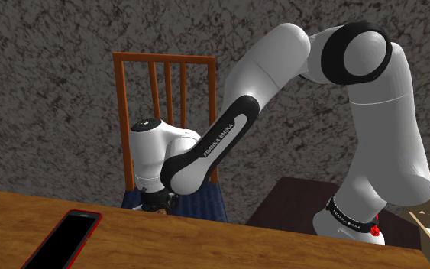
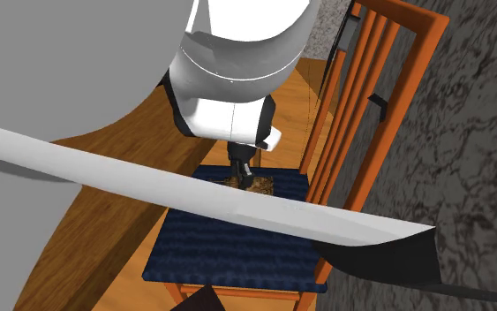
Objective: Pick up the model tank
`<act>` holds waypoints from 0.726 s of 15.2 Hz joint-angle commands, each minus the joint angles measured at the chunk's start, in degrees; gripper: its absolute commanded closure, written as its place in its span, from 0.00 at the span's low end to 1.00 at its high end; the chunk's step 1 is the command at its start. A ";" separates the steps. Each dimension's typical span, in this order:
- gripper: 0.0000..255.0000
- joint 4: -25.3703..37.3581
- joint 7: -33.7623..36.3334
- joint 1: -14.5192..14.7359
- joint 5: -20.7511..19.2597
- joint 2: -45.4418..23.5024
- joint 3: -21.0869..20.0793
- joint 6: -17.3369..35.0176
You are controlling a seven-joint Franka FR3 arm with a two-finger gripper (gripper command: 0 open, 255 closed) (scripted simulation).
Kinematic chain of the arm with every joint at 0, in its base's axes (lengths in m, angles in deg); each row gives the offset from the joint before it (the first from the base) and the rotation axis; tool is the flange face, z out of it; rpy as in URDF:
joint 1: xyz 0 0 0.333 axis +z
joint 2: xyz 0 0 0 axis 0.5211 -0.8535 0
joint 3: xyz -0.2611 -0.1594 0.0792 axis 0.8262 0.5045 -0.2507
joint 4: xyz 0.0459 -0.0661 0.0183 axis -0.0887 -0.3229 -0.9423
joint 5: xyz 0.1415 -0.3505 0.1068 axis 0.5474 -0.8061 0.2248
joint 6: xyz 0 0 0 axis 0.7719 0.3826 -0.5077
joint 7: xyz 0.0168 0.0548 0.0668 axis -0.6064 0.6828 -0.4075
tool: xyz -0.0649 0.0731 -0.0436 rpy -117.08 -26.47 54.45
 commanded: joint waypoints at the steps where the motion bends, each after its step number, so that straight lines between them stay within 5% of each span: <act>1: 1.00 -0.07 -0.10 -0.13 0.25 0.40 -0.22 -0.47; 11: 1.00 0.30 -1.44 -1.84 3.15 5.93 -2.43 -6.05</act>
